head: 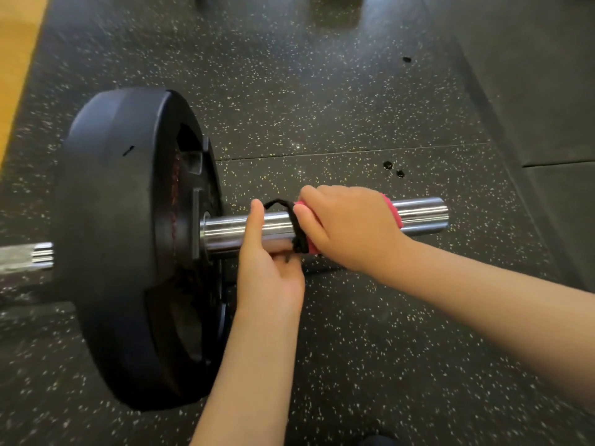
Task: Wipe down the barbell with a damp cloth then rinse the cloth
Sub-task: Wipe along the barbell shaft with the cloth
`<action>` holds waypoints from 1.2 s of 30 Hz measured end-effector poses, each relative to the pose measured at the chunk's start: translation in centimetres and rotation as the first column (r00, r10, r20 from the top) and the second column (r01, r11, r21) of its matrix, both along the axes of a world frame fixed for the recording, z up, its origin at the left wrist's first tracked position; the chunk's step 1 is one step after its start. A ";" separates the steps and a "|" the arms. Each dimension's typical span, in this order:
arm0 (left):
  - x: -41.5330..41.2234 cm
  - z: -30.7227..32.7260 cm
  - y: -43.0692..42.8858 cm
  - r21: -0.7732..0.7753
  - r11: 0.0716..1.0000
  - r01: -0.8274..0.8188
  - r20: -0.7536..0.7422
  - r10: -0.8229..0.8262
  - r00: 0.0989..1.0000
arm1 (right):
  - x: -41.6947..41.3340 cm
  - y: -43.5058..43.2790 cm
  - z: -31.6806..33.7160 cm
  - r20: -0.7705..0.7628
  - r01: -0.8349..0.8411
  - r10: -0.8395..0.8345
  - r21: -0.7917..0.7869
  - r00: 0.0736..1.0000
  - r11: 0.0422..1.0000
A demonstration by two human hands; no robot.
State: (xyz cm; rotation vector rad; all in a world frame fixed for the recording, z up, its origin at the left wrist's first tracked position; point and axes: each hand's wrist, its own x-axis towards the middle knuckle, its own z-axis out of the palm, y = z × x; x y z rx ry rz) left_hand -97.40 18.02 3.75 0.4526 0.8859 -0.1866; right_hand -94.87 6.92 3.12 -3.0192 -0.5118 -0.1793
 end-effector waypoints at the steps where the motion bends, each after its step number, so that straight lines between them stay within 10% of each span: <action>1: 0.2 0.5 0.1 -0.008 1.000 -0.019 -0.038 0.019 0.999 | -0.2 -0.8 0.0 0.006 0.001 -0.001 -0.003 1.000 1.000; 12: 0.7 0.4 0.7 0.020 0.997 0.079 -0.128 -0.076 0.989 | -1.4 -7.5 -0.8 0.126 0.119 -0.116 -0.014 0.985 0.993; 21: -0.5 -3.8 1.7 -0.108 0.976 0.187 0.430 -0.123 0.894 | -0.7 3.1 -1.4 0.147 -0.010 -0.004 0.093 0.989 0.996; 36: 0.6 1.0 1.2 -0.011 0.997 0.082 -0.160 -0.082 0.984 | -1.4 -7.9 -0.1 0.032 0.075 -0.073 -0.042 0.997 0.996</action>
